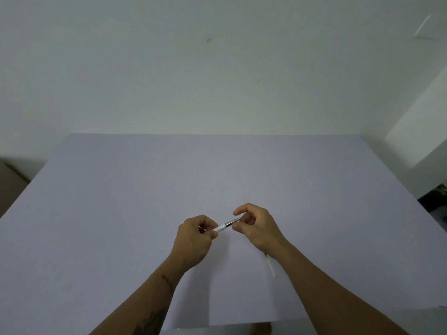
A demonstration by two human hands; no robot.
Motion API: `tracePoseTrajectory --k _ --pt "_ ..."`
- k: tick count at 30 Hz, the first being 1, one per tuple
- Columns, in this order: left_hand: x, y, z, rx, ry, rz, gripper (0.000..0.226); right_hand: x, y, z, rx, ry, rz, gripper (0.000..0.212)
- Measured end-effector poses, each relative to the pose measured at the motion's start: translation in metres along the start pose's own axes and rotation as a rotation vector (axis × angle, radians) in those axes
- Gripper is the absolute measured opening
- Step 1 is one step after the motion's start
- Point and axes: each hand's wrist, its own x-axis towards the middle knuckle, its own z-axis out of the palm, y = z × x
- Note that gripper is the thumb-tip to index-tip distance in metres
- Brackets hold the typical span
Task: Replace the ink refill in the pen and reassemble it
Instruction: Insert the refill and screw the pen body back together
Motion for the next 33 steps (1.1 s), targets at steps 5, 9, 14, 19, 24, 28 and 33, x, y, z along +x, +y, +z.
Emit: tracePoseTrajectory --k 5,9,14,19,24,28,33 --pt "-0.001 0.002 -0.001 -0.006 -0.011 -0.007 0.016 -0.002 -0.001 -0.002 -0.011 0.005 -0.002 0.014" --pt "-0.002 0.004 0.001 0.004 -0.016 -0.002 0.016 -0.002 -0.001 -0.004 -0.088 0.006 -0.008 0.010" --pt "-0.002 0.007 0.003 -0.005 0.002 0.007 0.016 -0.003 0.000 -0.003 -0.034 0.019 -0.013 0.007" --pt "0.000 0.010 0.006 0.004 0.004 0.019 0.016 -0.003 -0.002 -0.003 -0.035 0.052 -0.041 0.009" --pt "0.000 0.011 0.006 0.004 -0.002 0.018 0.016 -0.004 -0.002 -0.005 -0.047 0.038 -0.031 0.015" --pt "-0.001 0.011 0.006 0.001 -0.005 0.018 0.015 -0.007 -0.003 -0.004 -0.016 0.035 -0.030 0.013" --pt "-0.002 0.011 0.006 0.004 -0.009 0.024 0.014 -0.008 -0.003 -0.004 -0.012 0.073 -0.037 0.011"
